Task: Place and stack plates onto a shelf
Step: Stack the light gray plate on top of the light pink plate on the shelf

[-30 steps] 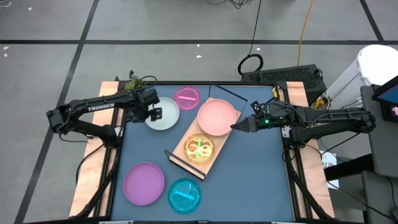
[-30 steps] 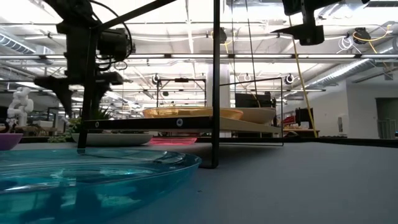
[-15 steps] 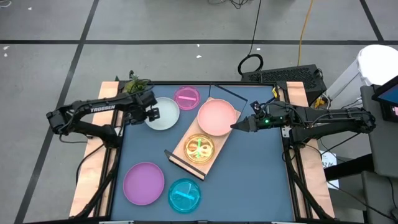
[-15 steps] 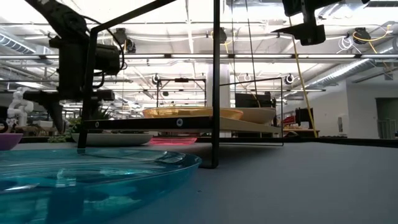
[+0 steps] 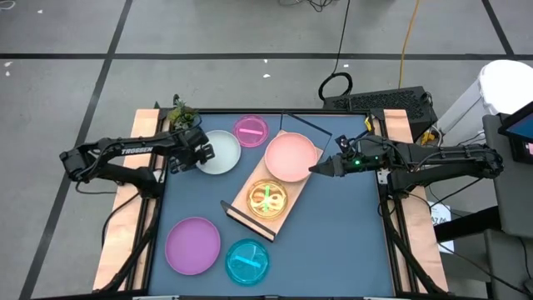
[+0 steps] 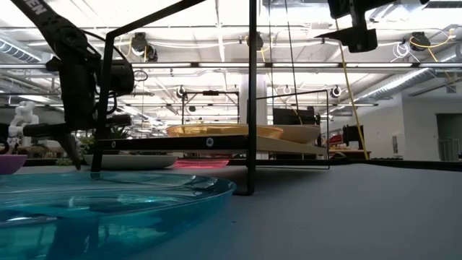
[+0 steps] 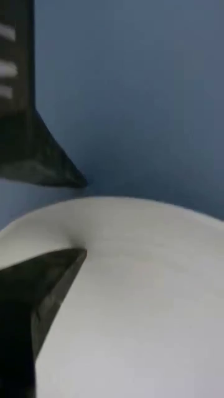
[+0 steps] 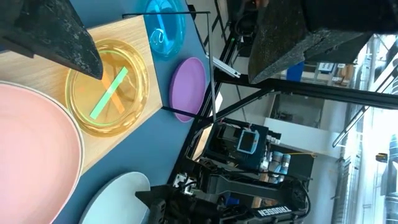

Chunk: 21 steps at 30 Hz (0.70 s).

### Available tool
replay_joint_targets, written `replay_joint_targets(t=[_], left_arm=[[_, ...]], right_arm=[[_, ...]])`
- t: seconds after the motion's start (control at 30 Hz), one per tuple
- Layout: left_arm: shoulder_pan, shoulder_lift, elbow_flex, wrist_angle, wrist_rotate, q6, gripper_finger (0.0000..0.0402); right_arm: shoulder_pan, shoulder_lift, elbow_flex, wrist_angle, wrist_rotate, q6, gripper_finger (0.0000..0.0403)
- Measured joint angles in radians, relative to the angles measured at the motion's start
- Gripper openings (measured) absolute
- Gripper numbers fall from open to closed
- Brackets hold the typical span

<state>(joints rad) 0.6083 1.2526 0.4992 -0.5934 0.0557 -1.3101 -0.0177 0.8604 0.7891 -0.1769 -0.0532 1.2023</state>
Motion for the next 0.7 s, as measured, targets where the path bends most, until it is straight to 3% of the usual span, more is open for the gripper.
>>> replay_joint_targets(t=[0.33,0.7], left_arm=[[-0.001,-0.081,-0.002,0.076,0.004,0.021,0.0022],[-0.003,-0.200,-0.003,0.037,-0.030,-0.015,0.0012]], right_arm=[[0.000,0.000,0.000,-0.006,0.033,-0.044,0.0380],[0.000,0.000,0.000,-0.038,0.027,-0.071,0.0380]])
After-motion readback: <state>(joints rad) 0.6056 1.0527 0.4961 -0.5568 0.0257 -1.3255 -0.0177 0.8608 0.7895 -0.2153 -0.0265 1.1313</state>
